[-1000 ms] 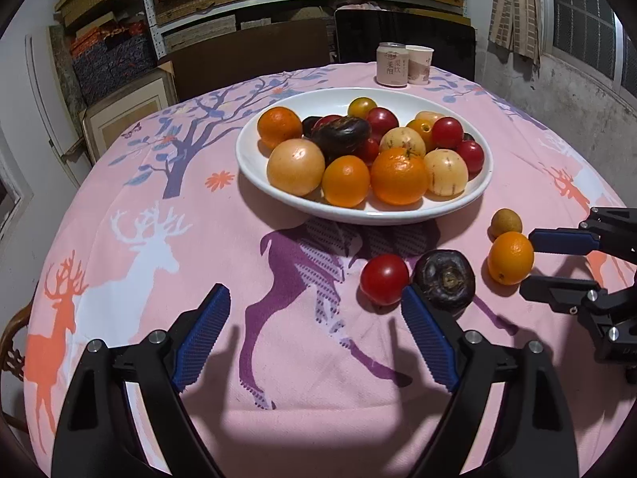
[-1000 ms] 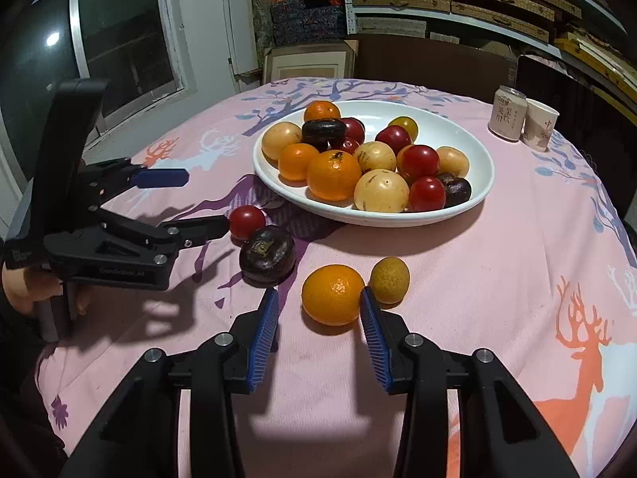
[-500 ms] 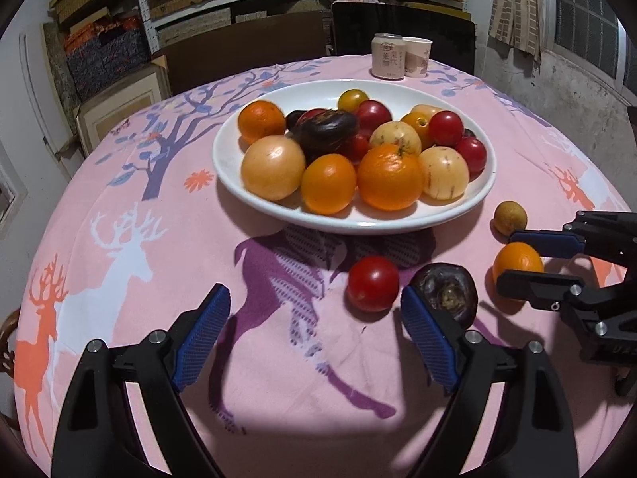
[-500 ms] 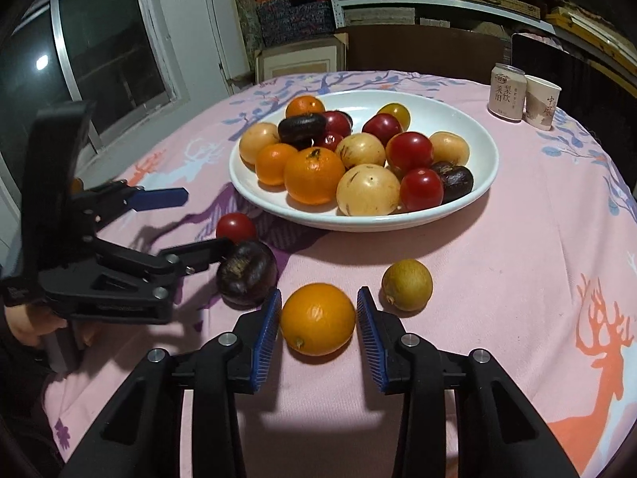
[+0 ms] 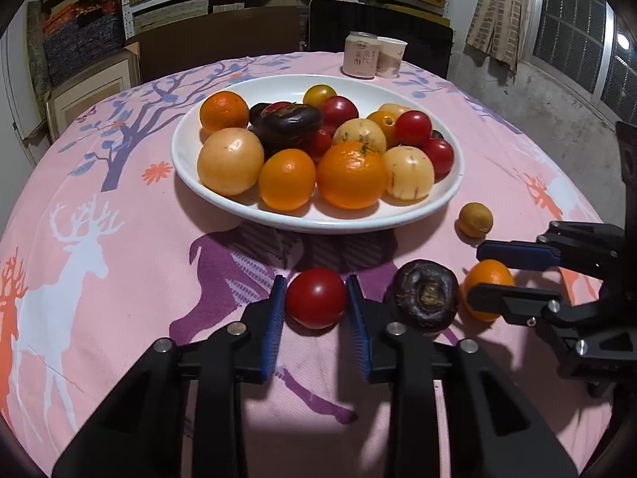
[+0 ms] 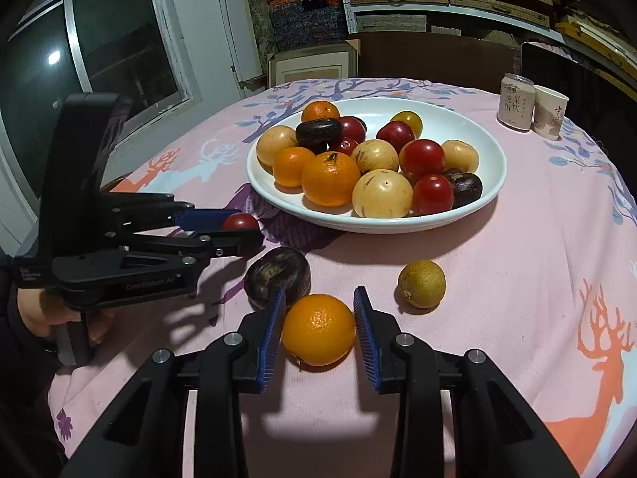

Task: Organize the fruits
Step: 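Close the right tool on an orange while the left tool grasps a red plum, then carry both fruits over the white plate and open both tools to release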

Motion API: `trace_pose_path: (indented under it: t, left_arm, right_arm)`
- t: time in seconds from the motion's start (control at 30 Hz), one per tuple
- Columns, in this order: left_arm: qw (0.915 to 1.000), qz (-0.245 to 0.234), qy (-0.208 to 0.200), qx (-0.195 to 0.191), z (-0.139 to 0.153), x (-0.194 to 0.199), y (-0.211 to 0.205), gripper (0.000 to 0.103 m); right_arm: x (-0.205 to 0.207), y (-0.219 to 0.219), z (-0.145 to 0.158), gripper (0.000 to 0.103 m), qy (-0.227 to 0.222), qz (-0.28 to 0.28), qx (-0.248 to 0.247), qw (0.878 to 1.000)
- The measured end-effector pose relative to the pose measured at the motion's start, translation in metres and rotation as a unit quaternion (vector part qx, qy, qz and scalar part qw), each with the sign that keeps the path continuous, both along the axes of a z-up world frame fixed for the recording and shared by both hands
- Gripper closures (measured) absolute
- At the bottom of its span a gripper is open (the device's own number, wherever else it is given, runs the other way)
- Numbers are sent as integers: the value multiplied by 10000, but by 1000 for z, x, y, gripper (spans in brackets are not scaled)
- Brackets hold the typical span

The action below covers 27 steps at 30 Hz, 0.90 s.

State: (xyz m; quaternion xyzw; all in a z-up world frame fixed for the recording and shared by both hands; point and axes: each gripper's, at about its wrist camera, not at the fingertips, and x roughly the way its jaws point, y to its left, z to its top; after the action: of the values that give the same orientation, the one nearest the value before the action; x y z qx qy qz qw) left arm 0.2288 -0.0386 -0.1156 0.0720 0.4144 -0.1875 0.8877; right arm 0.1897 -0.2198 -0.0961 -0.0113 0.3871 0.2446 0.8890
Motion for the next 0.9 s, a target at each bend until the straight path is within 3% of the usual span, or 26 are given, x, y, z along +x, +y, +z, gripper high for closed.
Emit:
trace_pose_path:
  t: [0.07, 0.2, 0.3, 0.33, 0.4, 0.57, 0.9]
  left_arm:
    - [10000, 4, 23, -48, 0, 0, 2, 73]
    - [9999, -59, 126, -34, -3, 0, 1, 73]
    - [9999, -85, 146, -7, -4, 0, -1, 71]
    - [9999, -80, 145, -16, -4, 0, 0, 71]
    - [9999, -48, 118, 7, -3, -1, 0, 71]
    - [10000, -43, -36, -15, 2, -6, 0, 73]
    - [9981, 210, -244, -523, 18, -10, 23, 73]
  right_arm:
    - [2, -3, 0, 67, 50, -37, 73, 10000]
    - [6, 5, -9, 45, 342, 15, -159, 9993]
    - [3, 9, -9, 45, 295, 61, -277, 9992]
    - [3, 9, -9, 46, 285, 41, -289, 9992]
    - [1, 6, -8, 66, 254, 38, -217, 9994]
    - [-3, -1, -3, 66, 82, -41, -86, 9999]
    - [-9, -18, 10, 66, -243, -259, 438, 9984]
